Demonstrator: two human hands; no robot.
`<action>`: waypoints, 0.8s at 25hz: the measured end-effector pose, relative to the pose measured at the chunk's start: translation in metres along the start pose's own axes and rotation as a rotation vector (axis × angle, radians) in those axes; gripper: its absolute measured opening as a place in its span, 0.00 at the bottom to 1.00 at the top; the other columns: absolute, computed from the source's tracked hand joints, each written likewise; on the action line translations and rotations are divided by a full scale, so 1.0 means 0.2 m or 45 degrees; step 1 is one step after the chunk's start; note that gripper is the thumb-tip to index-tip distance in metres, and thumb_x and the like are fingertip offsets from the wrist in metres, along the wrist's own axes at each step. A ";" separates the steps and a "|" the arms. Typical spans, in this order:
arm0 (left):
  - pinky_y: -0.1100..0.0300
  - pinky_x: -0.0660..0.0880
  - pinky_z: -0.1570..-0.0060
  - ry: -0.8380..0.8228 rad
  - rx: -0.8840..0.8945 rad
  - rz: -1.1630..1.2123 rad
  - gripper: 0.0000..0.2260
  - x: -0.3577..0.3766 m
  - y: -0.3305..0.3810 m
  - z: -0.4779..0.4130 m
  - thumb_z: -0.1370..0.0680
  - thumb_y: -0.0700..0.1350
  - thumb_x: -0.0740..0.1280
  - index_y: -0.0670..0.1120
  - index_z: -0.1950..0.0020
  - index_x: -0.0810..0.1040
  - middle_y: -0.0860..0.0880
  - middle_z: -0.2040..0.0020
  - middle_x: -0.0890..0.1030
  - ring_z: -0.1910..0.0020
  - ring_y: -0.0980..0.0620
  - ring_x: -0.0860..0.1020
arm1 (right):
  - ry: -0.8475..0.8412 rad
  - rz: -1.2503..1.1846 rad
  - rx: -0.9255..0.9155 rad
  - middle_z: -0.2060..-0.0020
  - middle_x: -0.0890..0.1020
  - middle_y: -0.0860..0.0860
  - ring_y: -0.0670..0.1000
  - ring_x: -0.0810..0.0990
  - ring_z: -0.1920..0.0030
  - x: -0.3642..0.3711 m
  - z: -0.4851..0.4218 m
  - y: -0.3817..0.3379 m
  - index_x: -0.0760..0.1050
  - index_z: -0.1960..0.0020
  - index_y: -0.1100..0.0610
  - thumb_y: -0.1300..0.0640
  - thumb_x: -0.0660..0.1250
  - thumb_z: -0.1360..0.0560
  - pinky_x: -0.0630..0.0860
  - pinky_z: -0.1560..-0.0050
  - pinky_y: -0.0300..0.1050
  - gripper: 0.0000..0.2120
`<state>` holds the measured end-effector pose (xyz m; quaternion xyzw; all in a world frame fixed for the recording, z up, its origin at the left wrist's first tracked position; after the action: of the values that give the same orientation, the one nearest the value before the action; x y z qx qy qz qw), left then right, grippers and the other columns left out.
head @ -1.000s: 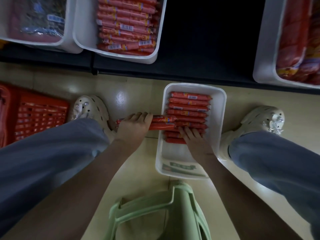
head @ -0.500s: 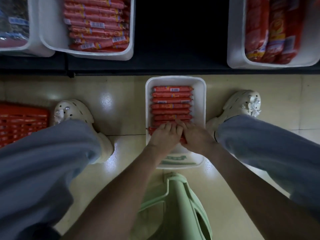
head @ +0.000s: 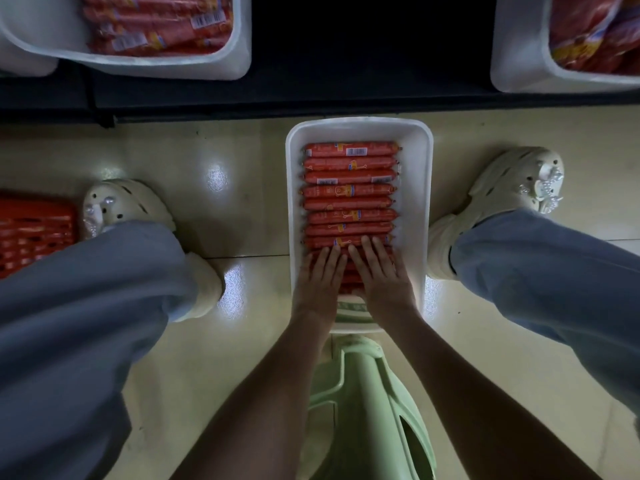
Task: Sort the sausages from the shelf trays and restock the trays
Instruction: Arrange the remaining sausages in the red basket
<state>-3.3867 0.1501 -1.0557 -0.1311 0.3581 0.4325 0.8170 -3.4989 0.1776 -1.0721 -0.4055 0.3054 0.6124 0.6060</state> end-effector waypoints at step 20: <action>0.53 0.55 0.30 1.043 -0.554 0.251 0.26 -1.56 -0.99 1.29 0.20 0.50 0.57 0.42 0.24 0.54 0.42 0.24 0.57 0.26 0.44 0.59 | 0.612 -0.273 -0.282 0.30 0.65 0.58 0.58 0.63 0.31 -2.04 -0.09 -0.92 0.56 0.25 0.61 0.56 0.61 0.22 0.61 0.32 0.51 0.28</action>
<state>-3.2226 -0.0228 -0.6739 -0.4243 0.5626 0.4857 0.5172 -3.3395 -0.0246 -0.7059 -0.6329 0.3270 0.4608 0.5293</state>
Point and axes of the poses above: each hand's wrist, its own z-axis away from the middle knuckle, its own x-axis out of the palm, y = z × x, the point moved 5 cm from there along -z, towards the middle knuckle
